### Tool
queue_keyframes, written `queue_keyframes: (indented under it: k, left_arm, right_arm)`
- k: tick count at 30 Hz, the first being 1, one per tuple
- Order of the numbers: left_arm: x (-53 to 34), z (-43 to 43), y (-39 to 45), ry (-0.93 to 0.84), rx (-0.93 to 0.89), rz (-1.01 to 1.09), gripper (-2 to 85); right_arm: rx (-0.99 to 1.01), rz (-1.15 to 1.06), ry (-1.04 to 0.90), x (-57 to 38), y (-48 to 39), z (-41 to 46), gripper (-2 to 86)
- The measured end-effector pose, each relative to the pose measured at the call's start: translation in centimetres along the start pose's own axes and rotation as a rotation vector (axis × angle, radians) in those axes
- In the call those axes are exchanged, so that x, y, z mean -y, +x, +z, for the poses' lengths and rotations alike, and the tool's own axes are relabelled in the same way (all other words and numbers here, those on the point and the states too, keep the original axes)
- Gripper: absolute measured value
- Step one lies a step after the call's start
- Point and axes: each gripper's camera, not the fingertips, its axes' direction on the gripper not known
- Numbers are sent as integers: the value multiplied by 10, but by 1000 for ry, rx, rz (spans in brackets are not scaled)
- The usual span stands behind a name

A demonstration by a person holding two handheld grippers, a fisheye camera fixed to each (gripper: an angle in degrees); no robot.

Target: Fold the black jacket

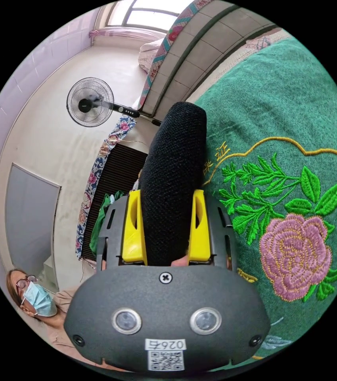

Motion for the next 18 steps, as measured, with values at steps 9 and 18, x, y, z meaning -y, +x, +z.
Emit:
queue_keyframes:
  k: [9, 18]
  left_arm:
    - [-15, -23, 32, -50, 67, 54, 133]
    - [-49, -80, 92, -11, 250, 173, 71]
  right_arm:
    - [-132, -62, -30, 41, -72, -9, 127]
    - [-413, -302, 46, 66, -229, -45, 68]
